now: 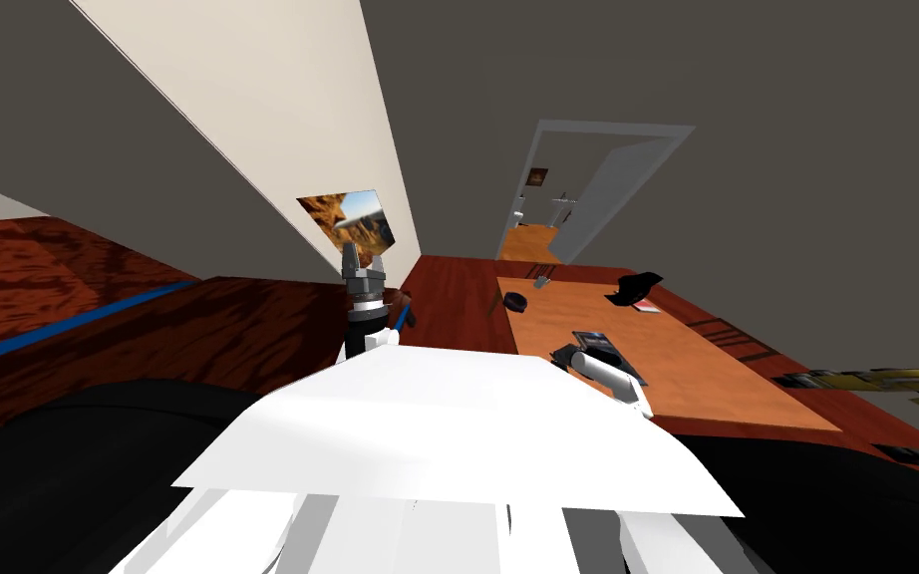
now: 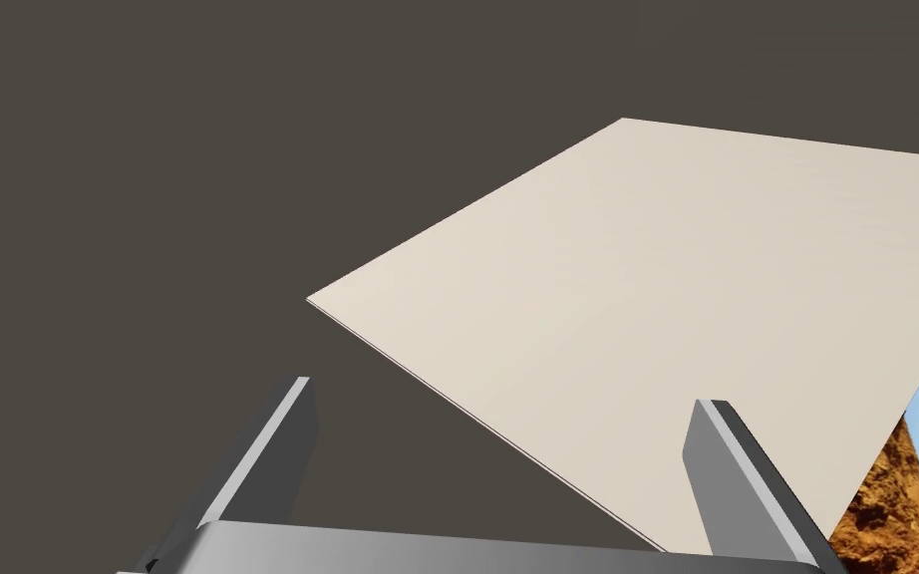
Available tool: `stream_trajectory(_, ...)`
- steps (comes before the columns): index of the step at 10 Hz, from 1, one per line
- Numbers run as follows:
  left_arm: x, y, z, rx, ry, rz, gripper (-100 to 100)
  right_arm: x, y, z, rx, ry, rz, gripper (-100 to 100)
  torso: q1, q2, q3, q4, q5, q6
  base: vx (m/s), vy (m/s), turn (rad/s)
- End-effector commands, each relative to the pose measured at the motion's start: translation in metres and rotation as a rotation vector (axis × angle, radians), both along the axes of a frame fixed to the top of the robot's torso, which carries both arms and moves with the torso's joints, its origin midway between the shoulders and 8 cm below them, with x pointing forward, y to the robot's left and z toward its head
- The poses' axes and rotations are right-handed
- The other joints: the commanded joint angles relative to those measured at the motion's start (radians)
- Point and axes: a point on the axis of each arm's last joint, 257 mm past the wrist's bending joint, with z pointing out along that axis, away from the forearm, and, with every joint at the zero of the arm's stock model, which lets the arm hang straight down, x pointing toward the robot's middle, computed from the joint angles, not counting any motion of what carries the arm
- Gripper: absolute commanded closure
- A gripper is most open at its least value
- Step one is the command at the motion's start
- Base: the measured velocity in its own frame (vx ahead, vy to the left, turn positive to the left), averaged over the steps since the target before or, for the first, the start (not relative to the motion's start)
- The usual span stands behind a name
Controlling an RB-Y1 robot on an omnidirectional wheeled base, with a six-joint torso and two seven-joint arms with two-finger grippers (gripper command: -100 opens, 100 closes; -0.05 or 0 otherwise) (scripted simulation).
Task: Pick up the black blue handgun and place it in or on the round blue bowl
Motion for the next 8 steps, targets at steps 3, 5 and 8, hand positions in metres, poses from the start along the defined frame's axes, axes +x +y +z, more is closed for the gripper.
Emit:
stream_trajectory(3,0.0,0.0,0.0,0.0,0.0,0.0,0,-0.023,0.004,-0.017,0.088,0.071,-0.064,-100,-0.001,0.0,0.0,0.0,0.0,0.0,0.056,0.002,-0.076)
stream_trajectory(5,0.0,0.0,0.0,0.0,0.0,0.0,0,-0.036,0.007,-0.026,0.139,0.107,-0.102,-100,-0.001,0.0,0.0,0.0,0.0,0.0,0.057,0.003,-0.077)
stream_trajectory(8,0.0,0.0,0.0,0.0,0.0,0.0,0,-0.057,0.012,-0.039,0.23,0.163,-0.169,-100,-0.001,0.001,0.0,0.0,0.0,0.0,0.049,-0.003,-0.087)
